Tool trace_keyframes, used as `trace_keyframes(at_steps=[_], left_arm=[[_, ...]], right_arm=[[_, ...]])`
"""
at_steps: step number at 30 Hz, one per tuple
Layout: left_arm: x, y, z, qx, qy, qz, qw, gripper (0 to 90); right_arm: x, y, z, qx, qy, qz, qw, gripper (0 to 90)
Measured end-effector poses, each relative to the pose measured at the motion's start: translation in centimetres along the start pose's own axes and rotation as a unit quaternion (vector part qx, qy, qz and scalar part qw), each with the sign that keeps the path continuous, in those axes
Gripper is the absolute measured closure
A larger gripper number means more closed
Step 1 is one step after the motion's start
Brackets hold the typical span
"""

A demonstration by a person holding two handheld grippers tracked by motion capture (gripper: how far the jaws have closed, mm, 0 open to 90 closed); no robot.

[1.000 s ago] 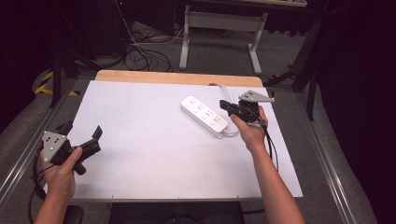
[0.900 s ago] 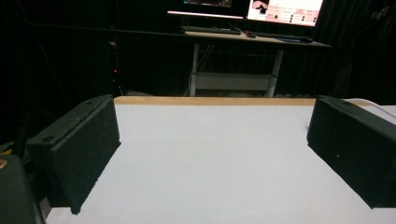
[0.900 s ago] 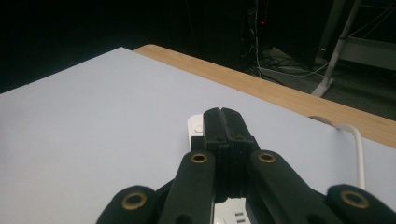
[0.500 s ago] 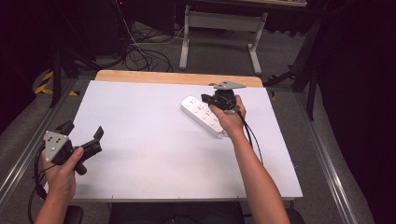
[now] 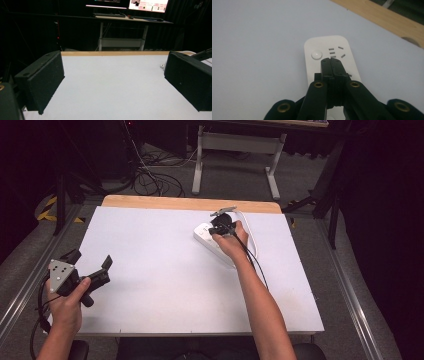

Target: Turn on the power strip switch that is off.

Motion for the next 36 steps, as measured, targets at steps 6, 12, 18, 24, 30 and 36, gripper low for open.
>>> trace_keyframes(at_steps=[6, 12, 18, 24, 30, 36], left_arm=[[0.0, -0.1, 0.0, 0.003, -0.003, -0.002, 1.0000, 3.5], [-0.1, 0.0, 0.0, 0.003, -0.003, -0.001, 1.0000, 3.4], [-0.1, -0.1, 0.0, 0.003, -0.003, -0.001, 1.0000, 3.4], [-0.2, -0.1, 0.0, 0.004, -0.004, -0.003, 1.0000, 3.4], [-0.2, -0.1, 0.0, 0.005, -0.003, -0.004, 1.0000, 3.5], [0.0, -0.2, 0.0, 0.006, 0.000, -0.003, 1.0000, 3.5]], right_arm=[[0.2, -1.2, -0.3, 0.020, 0.000, -0.001, 0.9998, 90.0], [0.3, -1.7, -0.5, 0.026, 0.004, -0.009, 0.9996, 90.0], [0.6, -1.8, -0.5, 0.030, 0.017, -0.026, 0.9991, 90.0], [0.8, -1.8, -0.5, 0.039, 0.018, -0.031, 0.9986, 90.0], [0.8, -1.7, -0.5, 0.048, 0.029, -0.044, 0.9975, 90.0], [0.5, -1.6, -0.3, 0.011, 0.008, -0.014, 0.9998, 90.0]])
Point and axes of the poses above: each handheld gripper's, and its own axes: y roughly backward along the jaws, z roughly out of its top, x roughly to its left, the point moved 2 cm from there along -y, roughly forward along the jaws, and after that the axes turned 9 degrees about x, right-handed, at the moved point
